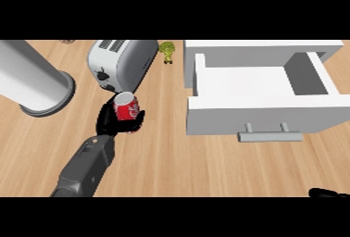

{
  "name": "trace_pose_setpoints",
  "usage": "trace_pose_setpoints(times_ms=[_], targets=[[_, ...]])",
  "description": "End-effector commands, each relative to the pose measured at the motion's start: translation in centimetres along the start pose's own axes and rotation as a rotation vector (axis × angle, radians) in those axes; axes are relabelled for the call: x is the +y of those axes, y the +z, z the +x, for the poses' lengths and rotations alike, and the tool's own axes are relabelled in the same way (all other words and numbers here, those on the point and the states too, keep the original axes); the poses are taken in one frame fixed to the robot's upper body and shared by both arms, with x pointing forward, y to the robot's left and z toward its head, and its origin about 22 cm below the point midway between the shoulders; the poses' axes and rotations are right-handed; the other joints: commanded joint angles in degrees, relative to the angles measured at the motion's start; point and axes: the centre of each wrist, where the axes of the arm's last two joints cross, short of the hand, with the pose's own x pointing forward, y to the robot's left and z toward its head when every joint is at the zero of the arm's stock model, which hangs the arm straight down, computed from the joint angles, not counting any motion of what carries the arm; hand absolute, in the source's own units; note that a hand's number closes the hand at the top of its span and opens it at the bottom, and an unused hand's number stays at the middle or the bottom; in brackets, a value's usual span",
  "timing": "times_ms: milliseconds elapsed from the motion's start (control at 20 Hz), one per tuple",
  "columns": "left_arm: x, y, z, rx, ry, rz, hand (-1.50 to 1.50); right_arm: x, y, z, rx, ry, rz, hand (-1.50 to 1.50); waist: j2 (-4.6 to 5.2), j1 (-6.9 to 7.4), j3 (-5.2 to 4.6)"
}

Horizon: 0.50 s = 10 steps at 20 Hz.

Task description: Pick up the can, place it into the drawer and close the drawer

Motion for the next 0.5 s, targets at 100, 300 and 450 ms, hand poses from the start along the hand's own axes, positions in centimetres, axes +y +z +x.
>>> trace_pose_setpoints(times_ms=[100, 300, 450], targets=[[-3.1, -2.6, 3.4, -0.036, 0.014, -0.071, 1.50, -0.6, -0.4, 0.6, -0.015, 0.003, -0.033, -1.50, -0.52, 1.18, 0.10], [-5.2, -3.8, 5.3, -0.034, -0.036, -0.130, 1.50, -2.0, 0.2, 0.1, -0.021, 0.021, -0.030, -1.50, -0.52, 0.94, 0.12], [-7.9, -5.2, 8.3, -0.085, -0.049, -0.140, 1.50, -0.7, -0.4, 0.6, 0.001, 0.011, -0.039, -1.50, -0.53, 0.90, 0.09]])
